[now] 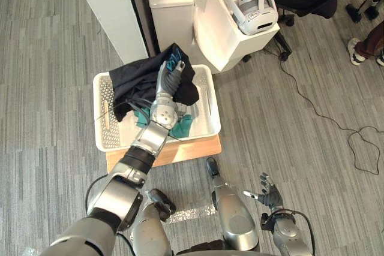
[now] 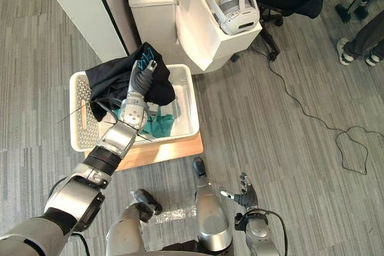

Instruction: Tidy the bed and pick cloth on bed and put in laundry

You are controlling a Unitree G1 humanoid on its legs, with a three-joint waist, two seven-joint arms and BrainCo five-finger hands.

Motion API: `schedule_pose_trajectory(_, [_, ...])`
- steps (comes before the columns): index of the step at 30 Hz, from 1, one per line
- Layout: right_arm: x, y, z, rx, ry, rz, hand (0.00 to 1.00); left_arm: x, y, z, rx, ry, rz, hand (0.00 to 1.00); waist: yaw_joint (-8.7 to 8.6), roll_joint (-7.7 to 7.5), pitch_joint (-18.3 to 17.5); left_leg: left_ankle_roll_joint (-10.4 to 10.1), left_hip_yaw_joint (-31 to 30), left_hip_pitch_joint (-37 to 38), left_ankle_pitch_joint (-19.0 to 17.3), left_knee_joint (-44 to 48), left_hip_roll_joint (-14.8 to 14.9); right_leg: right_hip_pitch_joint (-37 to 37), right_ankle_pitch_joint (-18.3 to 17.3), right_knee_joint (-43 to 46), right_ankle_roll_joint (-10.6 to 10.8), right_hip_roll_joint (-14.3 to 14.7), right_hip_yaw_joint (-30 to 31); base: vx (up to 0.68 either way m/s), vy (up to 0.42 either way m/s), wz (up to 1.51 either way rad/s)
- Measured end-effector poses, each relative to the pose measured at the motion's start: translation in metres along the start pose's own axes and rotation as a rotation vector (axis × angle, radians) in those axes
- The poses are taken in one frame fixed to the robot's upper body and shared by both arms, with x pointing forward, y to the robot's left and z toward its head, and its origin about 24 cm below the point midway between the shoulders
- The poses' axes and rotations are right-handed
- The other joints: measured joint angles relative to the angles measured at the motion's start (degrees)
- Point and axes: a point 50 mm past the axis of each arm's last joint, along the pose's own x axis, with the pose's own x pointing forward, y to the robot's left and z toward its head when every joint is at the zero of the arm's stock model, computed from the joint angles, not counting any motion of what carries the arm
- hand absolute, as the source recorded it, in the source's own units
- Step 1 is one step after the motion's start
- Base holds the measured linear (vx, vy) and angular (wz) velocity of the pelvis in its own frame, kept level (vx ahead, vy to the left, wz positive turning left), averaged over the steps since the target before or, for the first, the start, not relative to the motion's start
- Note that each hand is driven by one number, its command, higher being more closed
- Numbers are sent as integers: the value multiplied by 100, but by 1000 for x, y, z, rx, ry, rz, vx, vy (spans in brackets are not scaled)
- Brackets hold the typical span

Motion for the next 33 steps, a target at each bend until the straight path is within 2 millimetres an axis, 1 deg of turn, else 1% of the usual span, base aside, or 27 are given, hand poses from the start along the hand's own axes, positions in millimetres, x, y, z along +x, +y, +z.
schedule_pose_trajectory(4, [-1, 4, -1, -7, 2, 16, 0, 5, 6, -17, 25, 106, 30, 0, -16, 21, 3, -1, 34, -65, -28, 63, 44, -68, 12, 1, 13, 31, 22, 32, -1, -6])
schedule_pose_trajectory(9, [-1, 2, -1, -15, 0, 13, 0, 4, 5, -21, -47, 150, 31, 0, -6, 73, 32, 2, 42, -65, -43, 116, 49, -75, 13, 18, 13, 37, 43, 8, 0, -1])
schedule_pose_trajectory(13, [-1, 1, 0, -21, -2, 26, 0, 6, 8, -22, -114, 173, 24, 0, -3, 120, 32, 5, 37, -51, -46, 88, 41, -67, 9, 33, 9, 33, 50, -19, -1, 1])
schedule_pose_trajectory(16, [0, -1, 0, -25, -3, 21, 0, 4, 6, -25, -161, 191, 1, 0, 8, 199, 54, 8, 10, 99, -40, -7, -16, 64, -15, 46, 6, 5, 27, -23, 9, 6])
schedule_pose_trajectory(18, [0, -5, 0, -47, -4, 20, 0, 3, 5, -26, -193, 194, -23, 0, 10, 312, 44, 4, -25, 220, -34, -55, -58, 136, -105, 167, 18, -20, -1, -2, 28, 9])
schedule_pose_trajectory(19, [0, -6, 0, -57, -4, 21, 0, 2, 4, -27, -202, 197, -34, 0, 6, 339, 44, 2, -44, 247, -33, -69, -69, 171, -142, 193, 34, -31, -18, 6, 30, 14])
schedule_pose_trajectory(20, [-1, -7, -1, -60, -2, 22, 0, -3, 2, -30, -211, 197, -65, 0, 5, 404, 11, -3, -75, 325, -29, -112, -92, 245, -183, 222, 32, -48, -77, 12, 30, 20])
schedule_pose_trajectory(23, [-3, -12, -4, -76, 8, 26, 0, -17, -5, -33, -256, 184, -148, 0, 25, 535, -74, -25, -161, 509, 30, -371, -242, 437, -296, 226, 63, -140, -187, 45, 29, 23])
schedule_pose_trajectory(24, [-4, -15, -6, -81, 14, 22, 0, -24, -6, -36, -276, 188, -173, 0, 55, 620, -148, -51, -193, 596, 51, -439, -274, 494, -320, 226, 63, -159, -241, 84, 27, 18])
schedule_pose_trajectory(26, [-6, -19, -9, -74, 31, 17, 0, -34, -8, -39, -306, 193, -203, 0, 154, 732, -309, -47, -194, 659, 87, -531, -315, 526, -342, 219, 64, -169, -275, 99, 19, 9])
schedule_pose_trajectory(28, [-7, -21, -12, -75, 43, 22, 0, -43, -5, -39, -333, 182, -198, 0, 173, 757, -354, -56, -227, 865, 160, -724, -382, 695, -356, 213, 60, -191, -301, 107, 25, 11])
schedule_pose_trajectory(29, [-9, -21, -14, -78, 51, 30, 0, -49, -3, -41, -348, 183, -197, 0, 182, 752, -470, -79, -218, 932, 178, -817, -413, 724, -400, 210, 66, -200, -300, 76, 20, 7])
schedule_pose_trajectory(31, [-15, -22, -23, -85, 90, 28, 0, -63, -1, -41, -396, 179, -191, 0, 273, 752, -766, -105, -250, 1092, 239, -1080, -513, 861, -501, 195, 87, -244, -366, 83, 13, 11])
schedule_pose_trajectory(33, [-20, -25, -30, -94, 119, 23, 0, -71, -1, -39, -419, 171, -176, 0, 316, 755, -978, -111, -313, 1180, 293, -1259, -593, 939, -586, 192, 99, -291, -453, 100, 5, 24])
